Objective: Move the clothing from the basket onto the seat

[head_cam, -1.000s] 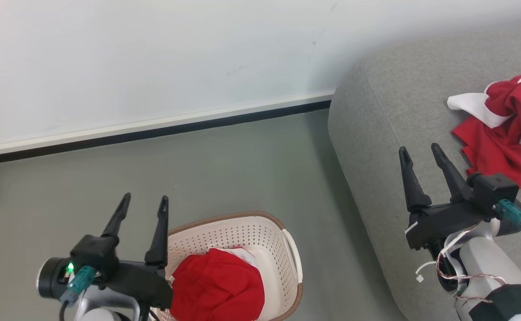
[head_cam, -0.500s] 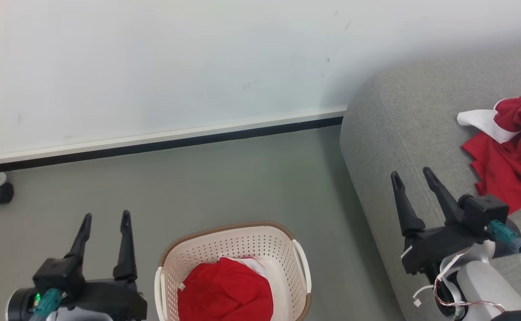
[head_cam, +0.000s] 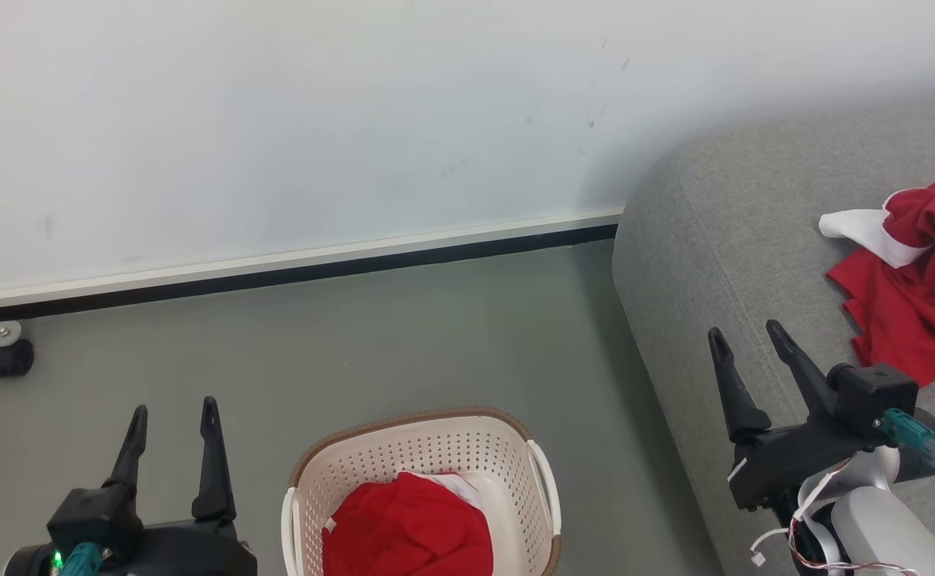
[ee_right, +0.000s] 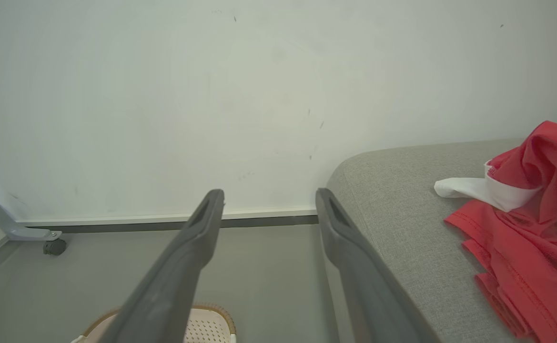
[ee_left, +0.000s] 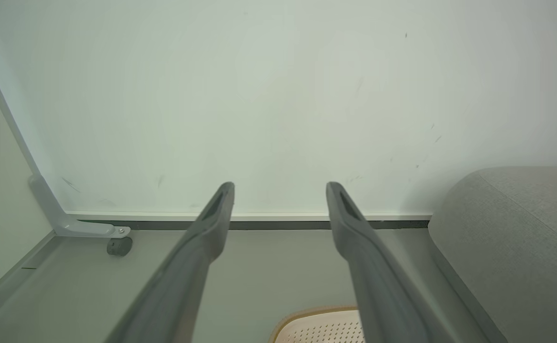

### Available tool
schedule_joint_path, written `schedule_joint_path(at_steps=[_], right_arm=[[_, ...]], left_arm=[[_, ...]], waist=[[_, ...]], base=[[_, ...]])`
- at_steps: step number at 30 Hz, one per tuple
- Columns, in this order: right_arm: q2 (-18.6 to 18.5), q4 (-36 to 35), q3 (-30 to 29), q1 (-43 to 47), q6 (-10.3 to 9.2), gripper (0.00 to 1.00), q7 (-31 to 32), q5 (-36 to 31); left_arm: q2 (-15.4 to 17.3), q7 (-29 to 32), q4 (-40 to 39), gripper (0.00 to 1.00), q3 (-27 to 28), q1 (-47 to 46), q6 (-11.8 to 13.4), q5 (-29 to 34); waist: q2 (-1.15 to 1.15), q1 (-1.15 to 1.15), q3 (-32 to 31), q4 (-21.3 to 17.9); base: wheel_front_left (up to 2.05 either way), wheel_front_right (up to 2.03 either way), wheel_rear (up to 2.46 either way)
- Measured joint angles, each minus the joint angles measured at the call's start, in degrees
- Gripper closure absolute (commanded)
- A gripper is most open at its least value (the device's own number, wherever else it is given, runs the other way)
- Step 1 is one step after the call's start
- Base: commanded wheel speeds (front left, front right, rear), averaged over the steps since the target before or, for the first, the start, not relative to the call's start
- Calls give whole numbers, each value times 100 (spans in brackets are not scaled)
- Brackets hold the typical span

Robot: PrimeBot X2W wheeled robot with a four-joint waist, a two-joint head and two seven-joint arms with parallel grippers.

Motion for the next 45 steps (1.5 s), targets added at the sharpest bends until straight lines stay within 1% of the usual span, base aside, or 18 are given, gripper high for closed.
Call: schedule_joint_path(at_steps=[3, 8, 10, 16, 18, 29, 33, 38, 41, 45], right_arm=[[-21, -108, -2, 0, -44, 0, 68, 0], [-27, -249, -3, 9, -52, 0, 176, 0], [-34, -276, -7, 10, -97, 0, 223, 1], [-56, -393, -21, 23, -102, 0, 331, 2], [-65, -430, -24, 44, -143, 0, 357, 3], [-129, -588, -31, 101, -154, 0, 533, 4], [-143, -664, -38, 102, -193, 0, 586, 4], [-147, -804, -32, 99, -194, 0, 676, 4], [-164, -899, -32, 99, -201, 0, 700, 3], [-211, -1076, -46, 64, -229, 0, 744, -1]], left_arm=[[-52, 8, -45, 0, 33, 2, 0, 24], [-105, 70, -116, 0, 79, 12, 0, 66], [-113, 81, -131, 0, 112, 14, 0, 86], [-168, 134, -170, 0, 140, 20, 0, 129], [-186, 179, -187, 0, 146, 20, 0, 156], [-260, 234, -275, 0, 147, 21, 0, 324], [-264, 254, -271, 0, -4, 21, 0, 403], [-265, 298, -145, 0, -288, 7, -21, 524], [-278, 360, -9, 0, -511, -60, -129, 570], [-308, 439, 280, 0, -839, -392, -302, 715]], waist=[[0, 0, 0, 0], [0, 0, 2, 2], [0, 0, 2, 2], [0, 0, -7, 1], [0, 0, -10, 1], [0, 0, -12, -19], [0, 0, 11, -36], [0, -1, 96, -90], [0, 0, 179, -123], [0, 0, 385, -180]], base=[[0, 0, 0], [0, 0, 0], [0, 0, 0], [0, 0, 0], [0, 0, 0], [0, 0, 0], [0, 0, 0], [0, 0, 0], [0, 0, 0], [0, 0, 0]])
